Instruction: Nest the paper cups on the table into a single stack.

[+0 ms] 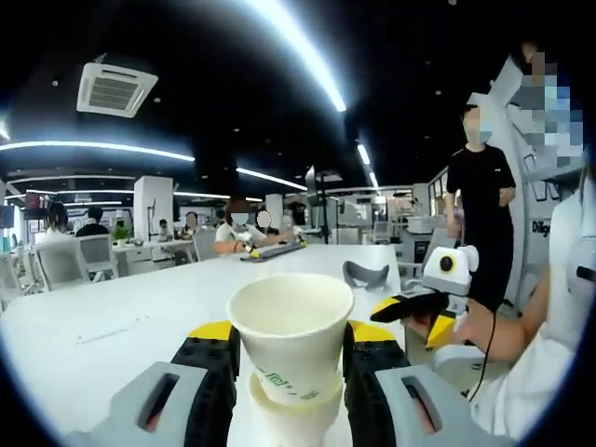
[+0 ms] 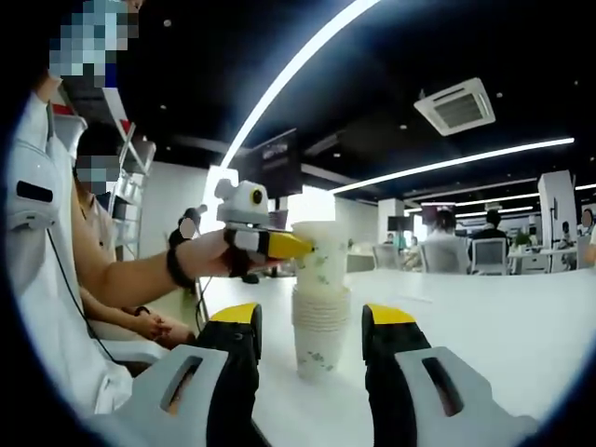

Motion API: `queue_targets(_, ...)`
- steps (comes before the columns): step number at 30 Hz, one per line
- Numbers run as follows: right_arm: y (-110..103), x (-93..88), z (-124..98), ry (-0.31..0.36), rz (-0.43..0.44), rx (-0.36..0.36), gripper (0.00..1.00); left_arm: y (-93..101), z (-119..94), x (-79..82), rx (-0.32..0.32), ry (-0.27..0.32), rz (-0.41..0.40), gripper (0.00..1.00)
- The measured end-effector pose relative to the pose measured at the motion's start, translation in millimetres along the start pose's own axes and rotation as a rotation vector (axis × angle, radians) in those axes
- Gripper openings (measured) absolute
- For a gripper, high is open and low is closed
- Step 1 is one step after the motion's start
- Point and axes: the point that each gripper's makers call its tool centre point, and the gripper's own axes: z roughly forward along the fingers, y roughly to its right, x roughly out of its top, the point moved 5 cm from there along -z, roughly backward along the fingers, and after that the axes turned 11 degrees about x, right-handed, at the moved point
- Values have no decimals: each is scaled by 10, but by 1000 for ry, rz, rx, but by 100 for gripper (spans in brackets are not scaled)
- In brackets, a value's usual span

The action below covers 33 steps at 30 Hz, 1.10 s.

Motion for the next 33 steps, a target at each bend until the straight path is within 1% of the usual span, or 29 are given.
queue_targets(4, 0, -10, 7, -3, 2, 0, 45, 9, 20, -82, 2, -8, -2, 47)
queue_targets(9, 7, -12, 7, -4, 3, -2, 45, 35, 25, -106, 1, -8, -4, 47)
queue_targets(16, 7, -31, 13, -6, 6, -3, 45, 55, 40, -185, 20, -24, 39, 48)
queue_targets(17, 5, -32, 14, -6, 5, -2, 45, 56, 39, -192, 22, -25, 43, 49)
queue_targets(20, 4, -32, 14, -4, 5, -2, 45, 78, 31, -212, 12, -34, 37, 59)
queue_targets(21, 4, -34, 14, -4, 6, -2, 45, 91, 28, -219, 6, -38, 34, 61)
queue_targets(24, 5, -43, 13, -5, 7, -2, 45, 108, 6, -244, 9, -43, 37, 62)
queue_targets(29, -1, -45, 13, -6, 6, -1, 45, 40, -12, -289, 28, -36, -19, 61)
queue_targets(31, 0, -45, 11, -6, 5, -2, 45, 19, -14, -311, 28, -35, -57, 60)
queue_targets(33, 4, -47, 8, -7, 6, -4, 45, 13, -13, -333, 26, -37, -76, 59)
